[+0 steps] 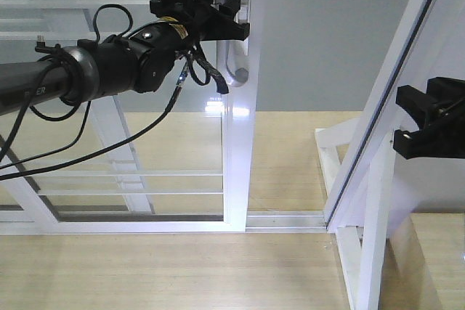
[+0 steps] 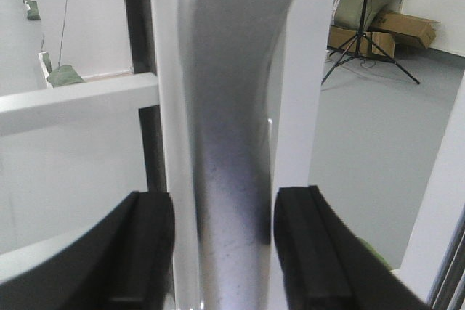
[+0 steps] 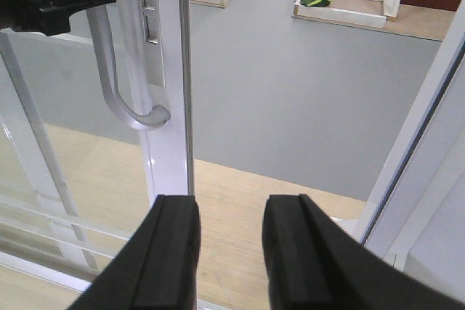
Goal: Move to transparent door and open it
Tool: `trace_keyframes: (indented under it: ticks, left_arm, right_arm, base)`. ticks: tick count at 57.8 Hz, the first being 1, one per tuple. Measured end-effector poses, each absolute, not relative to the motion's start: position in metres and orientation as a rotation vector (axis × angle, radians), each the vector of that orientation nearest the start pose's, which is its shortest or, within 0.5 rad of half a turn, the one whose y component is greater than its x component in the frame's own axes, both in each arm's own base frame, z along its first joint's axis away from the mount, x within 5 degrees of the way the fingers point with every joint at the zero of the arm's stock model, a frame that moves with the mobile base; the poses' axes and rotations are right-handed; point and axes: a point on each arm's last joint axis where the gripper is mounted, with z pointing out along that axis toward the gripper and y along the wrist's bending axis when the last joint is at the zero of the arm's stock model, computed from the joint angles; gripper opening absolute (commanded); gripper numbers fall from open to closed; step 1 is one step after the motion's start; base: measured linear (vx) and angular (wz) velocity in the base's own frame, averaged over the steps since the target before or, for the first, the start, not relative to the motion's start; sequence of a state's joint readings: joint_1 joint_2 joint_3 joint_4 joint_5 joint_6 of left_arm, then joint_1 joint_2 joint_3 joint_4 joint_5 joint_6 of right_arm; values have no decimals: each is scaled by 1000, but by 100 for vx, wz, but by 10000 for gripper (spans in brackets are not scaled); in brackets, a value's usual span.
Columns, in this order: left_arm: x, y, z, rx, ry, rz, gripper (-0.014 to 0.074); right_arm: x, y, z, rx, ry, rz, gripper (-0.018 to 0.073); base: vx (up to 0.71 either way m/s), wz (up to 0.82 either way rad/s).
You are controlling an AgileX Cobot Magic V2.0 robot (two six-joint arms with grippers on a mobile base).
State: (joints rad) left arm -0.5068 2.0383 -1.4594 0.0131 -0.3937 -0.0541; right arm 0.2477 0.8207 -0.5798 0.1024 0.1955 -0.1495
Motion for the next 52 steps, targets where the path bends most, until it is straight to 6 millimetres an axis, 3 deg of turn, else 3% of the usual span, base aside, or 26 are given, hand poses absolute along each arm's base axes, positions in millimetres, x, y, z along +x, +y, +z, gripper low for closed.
trace_keyframes:
  ticks: [27,52]
  left_arm:
    - [425,-222,256,412,1686,-373,367]
    - [428,-192,269,373,1792,-314,367]
  right_arm:
    - [167,44,308,-306,1897,146,307]
    - [167,44,308,-307,1897,146,307]
  base:
    - [0,0]
    - [0,0]
